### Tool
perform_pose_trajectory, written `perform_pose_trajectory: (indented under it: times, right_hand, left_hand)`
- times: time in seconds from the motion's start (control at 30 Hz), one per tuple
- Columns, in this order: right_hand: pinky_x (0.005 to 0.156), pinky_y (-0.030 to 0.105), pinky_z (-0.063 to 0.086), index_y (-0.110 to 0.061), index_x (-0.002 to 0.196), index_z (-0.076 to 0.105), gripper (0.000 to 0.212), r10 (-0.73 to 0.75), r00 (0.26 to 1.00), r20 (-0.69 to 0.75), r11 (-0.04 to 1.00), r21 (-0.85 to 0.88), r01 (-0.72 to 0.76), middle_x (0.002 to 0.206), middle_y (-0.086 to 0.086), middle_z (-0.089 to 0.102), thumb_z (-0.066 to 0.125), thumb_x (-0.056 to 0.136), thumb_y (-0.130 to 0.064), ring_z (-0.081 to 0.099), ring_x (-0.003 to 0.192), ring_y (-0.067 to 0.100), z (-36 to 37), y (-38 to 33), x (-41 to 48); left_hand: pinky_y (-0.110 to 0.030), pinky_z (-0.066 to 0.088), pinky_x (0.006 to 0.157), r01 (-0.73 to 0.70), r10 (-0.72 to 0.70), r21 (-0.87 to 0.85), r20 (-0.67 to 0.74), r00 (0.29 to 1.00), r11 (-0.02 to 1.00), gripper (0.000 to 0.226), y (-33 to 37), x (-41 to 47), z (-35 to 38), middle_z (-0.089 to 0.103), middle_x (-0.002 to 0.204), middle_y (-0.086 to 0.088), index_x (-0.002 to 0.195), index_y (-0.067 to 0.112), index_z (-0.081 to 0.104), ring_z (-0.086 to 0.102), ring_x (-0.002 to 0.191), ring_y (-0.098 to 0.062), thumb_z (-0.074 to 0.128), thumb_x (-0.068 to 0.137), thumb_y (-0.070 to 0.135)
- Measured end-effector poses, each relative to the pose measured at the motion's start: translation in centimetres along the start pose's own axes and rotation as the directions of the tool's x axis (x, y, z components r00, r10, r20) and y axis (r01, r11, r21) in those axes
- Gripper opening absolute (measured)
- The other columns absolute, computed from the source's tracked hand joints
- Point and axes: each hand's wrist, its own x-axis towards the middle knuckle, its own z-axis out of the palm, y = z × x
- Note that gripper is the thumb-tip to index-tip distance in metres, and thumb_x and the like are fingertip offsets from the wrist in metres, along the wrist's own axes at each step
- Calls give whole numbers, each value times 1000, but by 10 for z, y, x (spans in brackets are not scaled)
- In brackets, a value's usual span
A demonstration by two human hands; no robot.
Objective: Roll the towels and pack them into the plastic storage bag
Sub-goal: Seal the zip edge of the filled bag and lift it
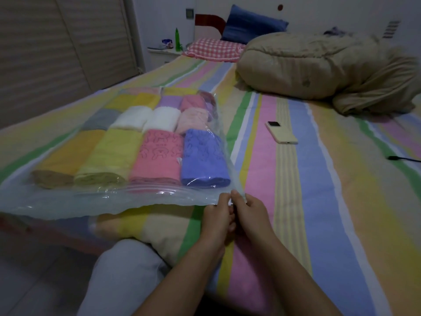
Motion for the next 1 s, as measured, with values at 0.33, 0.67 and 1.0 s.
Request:
perform_pose_trajectory:
  times: [0.33,0.67,1.0]
  right_hand:
    - [54,33,49,0,72,61,31,56,997,-46,989,137,-50,60,11,64,57,91,-25,58,53,21,8,6,-1]
    - [48,25,23,-26,41,58,51,67,996,-63,991,124,-59,35,-13,39,55,92,-22,33,42,8,-14,1,5]
    - [44,25,21,-18,33,47,57,130,975,-180,977,188,-96,39,-8,32,57,90,-15,25,35,9,-47,-11,1]
  left_hand:
    - [-15,26,35,27,-23,48,-99,995,998,44,-8,7,10,43,33,7,58,11,59,35,26,-5,52,94,36]
    - [-10,13,35,2,-17,-133,-112,994,991,45,5,-3,-6,19,36,10,56,22,29,17,27,-6,48,96,27]
    - [-10,13,41,-10,-2,-79,-150,989,997,48,5,1,-49,20,36,8,53,23,27,17,27,-8,50,95,33]
